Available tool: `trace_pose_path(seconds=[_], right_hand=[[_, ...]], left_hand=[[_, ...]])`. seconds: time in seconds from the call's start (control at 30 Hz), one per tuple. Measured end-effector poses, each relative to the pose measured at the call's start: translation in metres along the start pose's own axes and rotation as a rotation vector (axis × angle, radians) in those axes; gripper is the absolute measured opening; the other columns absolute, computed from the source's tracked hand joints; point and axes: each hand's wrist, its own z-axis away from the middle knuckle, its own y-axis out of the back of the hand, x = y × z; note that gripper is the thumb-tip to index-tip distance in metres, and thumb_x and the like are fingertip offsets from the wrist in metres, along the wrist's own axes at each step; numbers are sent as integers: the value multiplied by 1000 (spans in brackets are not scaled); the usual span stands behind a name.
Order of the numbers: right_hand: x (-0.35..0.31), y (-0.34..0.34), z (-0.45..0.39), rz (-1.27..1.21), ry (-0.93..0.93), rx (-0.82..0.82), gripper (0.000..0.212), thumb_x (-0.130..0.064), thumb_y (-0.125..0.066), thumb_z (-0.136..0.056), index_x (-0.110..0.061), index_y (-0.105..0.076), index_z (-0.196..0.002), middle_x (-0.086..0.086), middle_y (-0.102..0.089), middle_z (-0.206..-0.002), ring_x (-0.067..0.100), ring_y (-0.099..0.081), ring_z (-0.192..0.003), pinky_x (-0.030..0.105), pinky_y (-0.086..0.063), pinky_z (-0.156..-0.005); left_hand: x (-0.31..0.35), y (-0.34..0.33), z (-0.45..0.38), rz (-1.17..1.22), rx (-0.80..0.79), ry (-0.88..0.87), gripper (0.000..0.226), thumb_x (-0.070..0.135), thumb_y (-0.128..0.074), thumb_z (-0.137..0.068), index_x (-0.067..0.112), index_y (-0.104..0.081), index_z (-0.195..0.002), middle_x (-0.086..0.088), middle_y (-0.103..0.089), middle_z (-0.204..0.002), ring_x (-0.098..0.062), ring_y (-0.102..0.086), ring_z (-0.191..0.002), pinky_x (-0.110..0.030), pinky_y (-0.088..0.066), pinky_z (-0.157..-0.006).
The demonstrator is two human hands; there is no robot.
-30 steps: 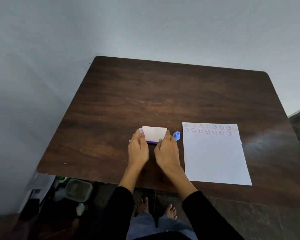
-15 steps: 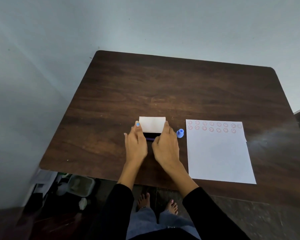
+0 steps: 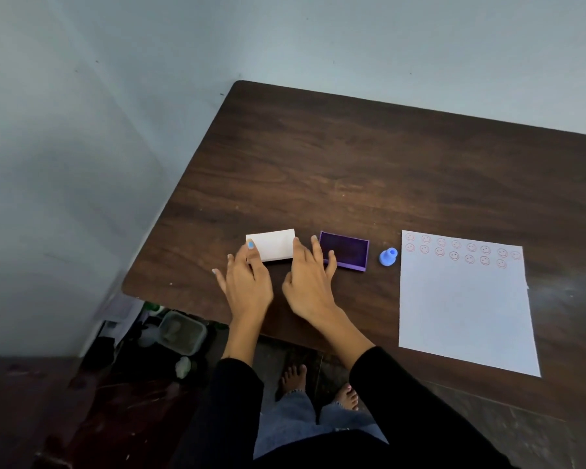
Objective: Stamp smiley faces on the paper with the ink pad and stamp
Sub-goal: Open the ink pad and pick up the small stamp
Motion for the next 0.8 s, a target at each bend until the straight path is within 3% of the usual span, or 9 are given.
trace_pose_path(seconds=[0.17,0.3,0.43,0.57,0.8], right_hand=[[2,3,-1,-26,0,18,65,-7,-45,-86,-8,-18,-145,5,-26,-154,24,-1,-147,52,3,-117],[19,32,-5,-146,-16,285,59,-12,-49,-89,-13,-27,-143,5,-34,-151,22,-16,-145,45,-7,-117],[54,66,-4,-192,-137,493,55,-15,-54,-87,-17,-36,-139,5,-39,-147,22,-26,-140,41,-17,-115],[89,83,1,-173,-279,461,51,-18,-60,-86,-15,-42,-134,8,-42,-144,26,-35,-134,42,-30,-108],[108,83,2,-149,-371,388,43,-17,-67,-81,-12,-54,-121,12,-56,-124,29,-51,-114,37,-47,-87]], left_hand=[[3,-1,2,-87,-7,-56,48,37,-23,-101,10,-52,-128,-15,-51,-139,-30,-23,-143,-48,5,-117],[22,-13,3,-65,-23,-150,46,33,-32,-100,4,-46,-134,-15,-46,-143,-30,-22,-143,-46,1,-118],[46,-38,11,-89,-142,-300,45,29,-42,-98,2,-45,-134,-14,-48,-142,-29,-22,-143,-45,-5,-118],[63,-64,20,-187,-281,-453,44,29,-47,-96,5,-48,-132,-14,-47,-143,-30,-23,-143,-45,-5,-118],[77,-92,30,-322,-408,-601,52,30,-57,-88,10,-47,-134,-11,-44,-145,-27,-21,-144,-44,0,-118]])
